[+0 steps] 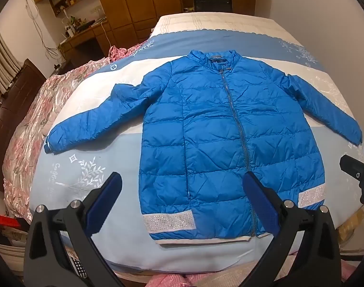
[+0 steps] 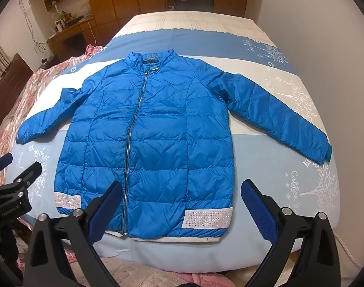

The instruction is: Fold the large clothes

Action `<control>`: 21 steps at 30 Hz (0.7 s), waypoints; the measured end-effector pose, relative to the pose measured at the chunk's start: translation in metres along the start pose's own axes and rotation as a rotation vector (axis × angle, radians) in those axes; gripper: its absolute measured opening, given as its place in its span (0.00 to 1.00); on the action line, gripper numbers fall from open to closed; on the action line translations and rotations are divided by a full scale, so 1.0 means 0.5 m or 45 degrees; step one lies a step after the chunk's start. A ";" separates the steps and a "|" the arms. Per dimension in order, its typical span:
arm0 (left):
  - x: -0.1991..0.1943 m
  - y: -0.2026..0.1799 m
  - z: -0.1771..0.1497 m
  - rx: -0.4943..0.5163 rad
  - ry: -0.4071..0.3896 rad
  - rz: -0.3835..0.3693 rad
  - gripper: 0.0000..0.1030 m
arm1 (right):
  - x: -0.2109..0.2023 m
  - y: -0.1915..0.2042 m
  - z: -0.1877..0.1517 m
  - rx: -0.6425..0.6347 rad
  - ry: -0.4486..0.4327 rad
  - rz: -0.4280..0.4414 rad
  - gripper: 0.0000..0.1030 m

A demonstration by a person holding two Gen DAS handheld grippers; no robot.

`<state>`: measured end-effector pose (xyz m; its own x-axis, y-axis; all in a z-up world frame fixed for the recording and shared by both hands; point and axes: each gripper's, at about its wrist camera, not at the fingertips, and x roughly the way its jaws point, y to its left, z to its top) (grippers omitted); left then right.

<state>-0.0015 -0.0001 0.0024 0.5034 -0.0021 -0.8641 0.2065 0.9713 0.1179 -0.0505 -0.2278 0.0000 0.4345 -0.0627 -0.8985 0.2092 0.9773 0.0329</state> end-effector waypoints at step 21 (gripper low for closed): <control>0.009 -0.002 0.001 0.006 0.006 -0.001 0.97 | 0.007 -0.003 0.000 0.006 0.006 0.002 0.96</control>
